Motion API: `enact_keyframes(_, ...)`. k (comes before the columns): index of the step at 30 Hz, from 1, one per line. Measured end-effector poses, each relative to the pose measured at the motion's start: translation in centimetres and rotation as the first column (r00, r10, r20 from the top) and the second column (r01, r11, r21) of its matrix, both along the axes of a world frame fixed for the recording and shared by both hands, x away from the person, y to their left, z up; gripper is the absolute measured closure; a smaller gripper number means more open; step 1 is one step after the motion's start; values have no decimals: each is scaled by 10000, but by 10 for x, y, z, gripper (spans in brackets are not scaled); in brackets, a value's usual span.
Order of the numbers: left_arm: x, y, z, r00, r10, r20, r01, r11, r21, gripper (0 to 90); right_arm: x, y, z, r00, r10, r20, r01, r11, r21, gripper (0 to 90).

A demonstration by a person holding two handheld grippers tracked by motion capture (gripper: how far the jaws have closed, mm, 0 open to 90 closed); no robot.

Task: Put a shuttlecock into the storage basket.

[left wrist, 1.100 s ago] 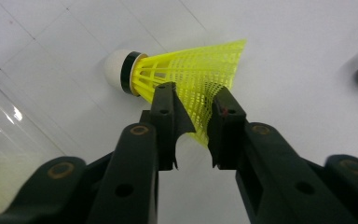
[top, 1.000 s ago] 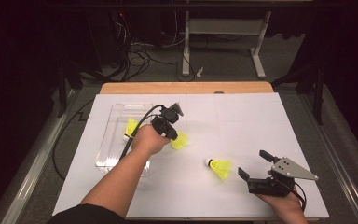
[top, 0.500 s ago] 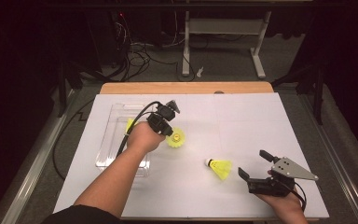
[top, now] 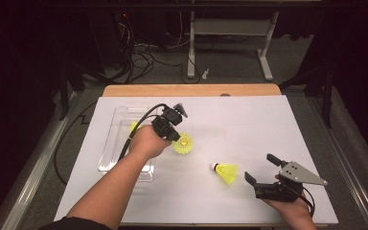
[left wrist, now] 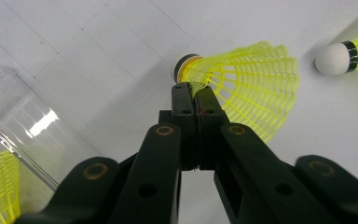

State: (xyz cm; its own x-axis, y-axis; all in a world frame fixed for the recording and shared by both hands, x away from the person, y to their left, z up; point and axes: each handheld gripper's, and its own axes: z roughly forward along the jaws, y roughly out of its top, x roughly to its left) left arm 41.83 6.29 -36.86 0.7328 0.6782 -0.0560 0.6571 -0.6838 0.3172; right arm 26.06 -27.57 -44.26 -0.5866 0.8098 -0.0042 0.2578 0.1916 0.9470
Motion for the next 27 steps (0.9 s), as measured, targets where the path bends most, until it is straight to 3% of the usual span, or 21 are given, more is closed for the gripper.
enact_keyframes(27,-20,11,7,9985,-373,-394,347,9974,-626,895,0,1,0,10000,38,-19,-38,10000,-46,20)
